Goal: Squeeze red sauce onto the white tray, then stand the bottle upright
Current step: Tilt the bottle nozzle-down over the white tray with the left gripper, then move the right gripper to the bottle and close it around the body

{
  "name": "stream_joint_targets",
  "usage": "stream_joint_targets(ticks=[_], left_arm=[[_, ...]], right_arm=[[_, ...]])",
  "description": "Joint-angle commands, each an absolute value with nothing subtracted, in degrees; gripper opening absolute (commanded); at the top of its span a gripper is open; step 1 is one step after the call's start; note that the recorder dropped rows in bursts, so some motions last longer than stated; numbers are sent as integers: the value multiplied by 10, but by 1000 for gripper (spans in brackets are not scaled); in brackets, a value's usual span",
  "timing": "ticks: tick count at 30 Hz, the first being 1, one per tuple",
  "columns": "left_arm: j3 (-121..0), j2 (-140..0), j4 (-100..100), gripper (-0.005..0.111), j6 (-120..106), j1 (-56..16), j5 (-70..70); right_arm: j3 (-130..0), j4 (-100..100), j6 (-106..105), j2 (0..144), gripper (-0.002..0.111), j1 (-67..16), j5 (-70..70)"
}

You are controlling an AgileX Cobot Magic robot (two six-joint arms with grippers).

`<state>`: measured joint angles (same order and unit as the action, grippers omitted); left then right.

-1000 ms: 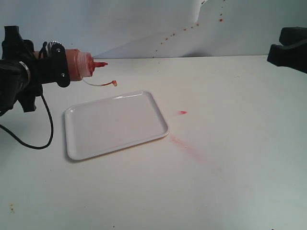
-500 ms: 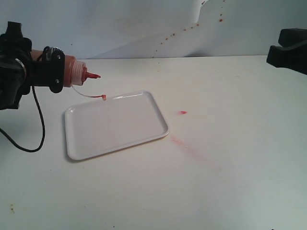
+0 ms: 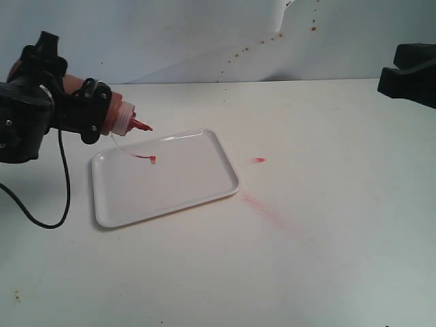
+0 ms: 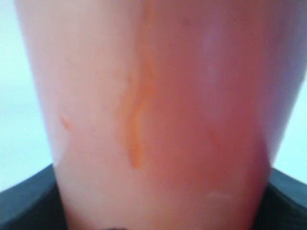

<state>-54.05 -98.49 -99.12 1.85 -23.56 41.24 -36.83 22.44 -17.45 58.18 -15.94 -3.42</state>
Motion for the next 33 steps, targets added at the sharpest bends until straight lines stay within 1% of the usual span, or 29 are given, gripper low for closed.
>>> stream_joint_targets(ticks=[1,6,8,14,17,22,27,28,30,33], left_arm=[[-549,-981,-999,0,0,-272,450],[-549,-981,-999,0,-22,-286,465],[-549,-981,-999,0,-22,-286,464],[-549,-981,-999,0,-34,-286,471],[-549,-981,-999,0,-35,-286,471],[-549,-981,-999,0,-35,-286,471],[-549,-981,-999,0,-35,-286,471],[-549,-981,-999,0,-35,-286,471],[-549,-981,-999,0,-35,-286,471],[-549,-981,-999,0,-35,-286,471]], right_arm=[[-371,220,-175,583,0,-161,-33],[-371,219,-177,583,0,-161,-21],[-371,189,-189,583,0,-174,-21],[-371,28,-217,583,0,-262,-24],[-371,0,-217,585,0,-295,-24],[-371,0,-217,610,0,-301,-25],[-371,0,-218,666,1,-301,-49],[-371,0,-225,681,4,-301,-57],[-371,0,-251,711,13,-301,-73],[-371,0,-294,760,37,-301,-119]])
